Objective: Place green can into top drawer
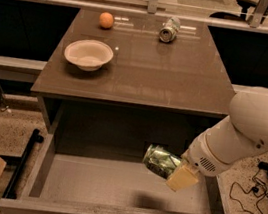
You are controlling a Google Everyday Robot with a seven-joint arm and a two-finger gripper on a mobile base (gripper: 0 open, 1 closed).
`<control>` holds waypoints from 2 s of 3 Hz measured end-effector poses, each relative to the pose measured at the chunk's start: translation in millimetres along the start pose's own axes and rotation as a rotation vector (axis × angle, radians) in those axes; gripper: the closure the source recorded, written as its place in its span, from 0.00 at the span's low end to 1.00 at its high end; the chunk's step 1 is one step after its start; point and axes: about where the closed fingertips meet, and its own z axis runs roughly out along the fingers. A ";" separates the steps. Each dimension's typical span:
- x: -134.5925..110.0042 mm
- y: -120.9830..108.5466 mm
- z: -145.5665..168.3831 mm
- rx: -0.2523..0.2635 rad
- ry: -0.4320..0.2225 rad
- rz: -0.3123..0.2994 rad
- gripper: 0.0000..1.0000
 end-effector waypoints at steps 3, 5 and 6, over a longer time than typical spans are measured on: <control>51.1 -44.2 88.7 -0.015 0.016 0.179 0.57; 52.1 -49.8 112.9 0.002 0.037 0.221 0.11; 52.2 -49.4 113.2 0.001 0.038 0.222 0.00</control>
Offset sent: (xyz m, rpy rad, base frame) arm 0.0202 -0.0417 -0.1104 0.0065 0.0811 -0.1758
